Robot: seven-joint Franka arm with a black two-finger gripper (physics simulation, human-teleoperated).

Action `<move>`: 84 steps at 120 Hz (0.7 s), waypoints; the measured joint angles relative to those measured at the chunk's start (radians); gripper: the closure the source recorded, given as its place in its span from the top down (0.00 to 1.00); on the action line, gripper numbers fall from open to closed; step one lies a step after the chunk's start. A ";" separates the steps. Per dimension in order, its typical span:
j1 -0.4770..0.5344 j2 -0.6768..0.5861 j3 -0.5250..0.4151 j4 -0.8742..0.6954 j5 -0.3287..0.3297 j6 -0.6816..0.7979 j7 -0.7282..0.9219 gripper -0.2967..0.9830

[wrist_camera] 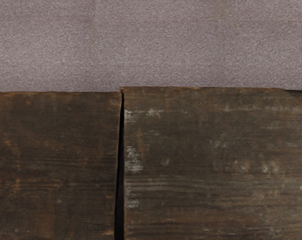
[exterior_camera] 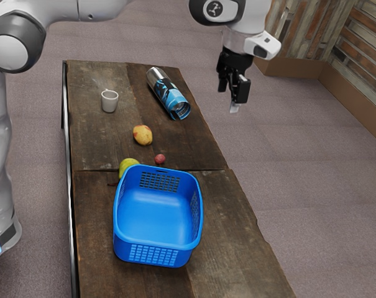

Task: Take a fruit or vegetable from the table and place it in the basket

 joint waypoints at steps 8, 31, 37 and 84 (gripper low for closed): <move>0.008 0.000 0.000 0.000 0.000 0.000 -0.005 0.77; 0.040 0.002 0.002 0.000 -0.010 0.000 -0.015 0.77; 0.051 -0.001 0.003 0.004 -0.023 0.000 -0.024 0.77; 0.302 0.070 0.035 0.063 -0.061 -0.066 -0.582 0.77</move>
